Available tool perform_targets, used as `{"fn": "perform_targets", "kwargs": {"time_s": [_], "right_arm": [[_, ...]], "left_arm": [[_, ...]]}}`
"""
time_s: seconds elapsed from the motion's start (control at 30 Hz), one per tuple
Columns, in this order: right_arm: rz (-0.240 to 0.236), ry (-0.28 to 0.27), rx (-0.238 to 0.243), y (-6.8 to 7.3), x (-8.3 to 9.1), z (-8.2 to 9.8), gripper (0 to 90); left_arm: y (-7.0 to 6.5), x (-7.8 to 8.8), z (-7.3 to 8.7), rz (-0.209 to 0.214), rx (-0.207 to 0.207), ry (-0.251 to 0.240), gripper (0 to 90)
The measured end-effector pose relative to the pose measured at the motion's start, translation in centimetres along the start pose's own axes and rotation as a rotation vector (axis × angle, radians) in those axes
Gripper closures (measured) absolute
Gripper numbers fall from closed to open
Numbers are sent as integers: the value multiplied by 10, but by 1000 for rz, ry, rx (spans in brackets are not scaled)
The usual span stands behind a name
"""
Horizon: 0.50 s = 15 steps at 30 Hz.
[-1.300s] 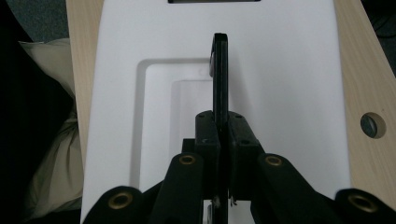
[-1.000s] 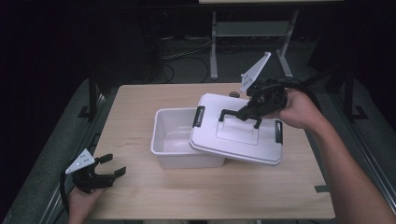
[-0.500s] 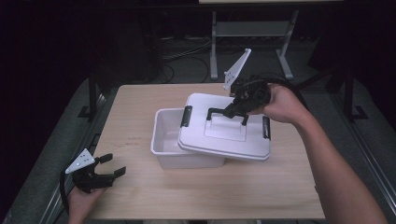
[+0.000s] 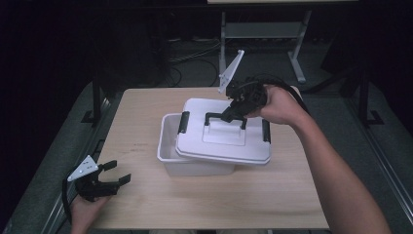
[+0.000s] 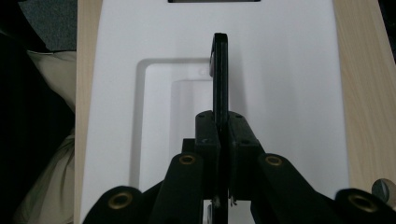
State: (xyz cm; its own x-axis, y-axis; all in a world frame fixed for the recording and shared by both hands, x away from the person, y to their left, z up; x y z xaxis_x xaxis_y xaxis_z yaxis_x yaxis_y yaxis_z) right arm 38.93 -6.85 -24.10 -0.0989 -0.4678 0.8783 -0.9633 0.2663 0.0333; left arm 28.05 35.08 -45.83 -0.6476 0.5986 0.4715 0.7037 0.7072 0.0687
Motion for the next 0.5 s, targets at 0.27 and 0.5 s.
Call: {"fn": "perform_targets", "kwargs": {"time_s": [0.27,0.5], "right_arm": [[-13,10,6,-4,-10,-11,845],[-30,16,20,-6,-21,-23,845]], "left_arm": [[0,1,0,0,2,-3,160],[-1,-1,0,3,-6,4,160]]}}
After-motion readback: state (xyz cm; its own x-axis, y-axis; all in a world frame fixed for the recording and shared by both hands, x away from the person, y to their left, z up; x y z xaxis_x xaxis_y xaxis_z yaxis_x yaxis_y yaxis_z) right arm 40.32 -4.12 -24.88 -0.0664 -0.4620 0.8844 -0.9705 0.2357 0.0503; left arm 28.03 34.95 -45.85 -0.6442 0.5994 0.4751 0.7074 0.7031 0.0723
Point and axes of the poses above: each handheld gripper's, and its own axes: x roughly backward along the jaws, z roughly out of its underside, y roughly to its left, the point moved 3 cm from there along -x, roughly forward along the jaws, and after that the axes turned 10 degrees about -x, right-handed, at the moved point
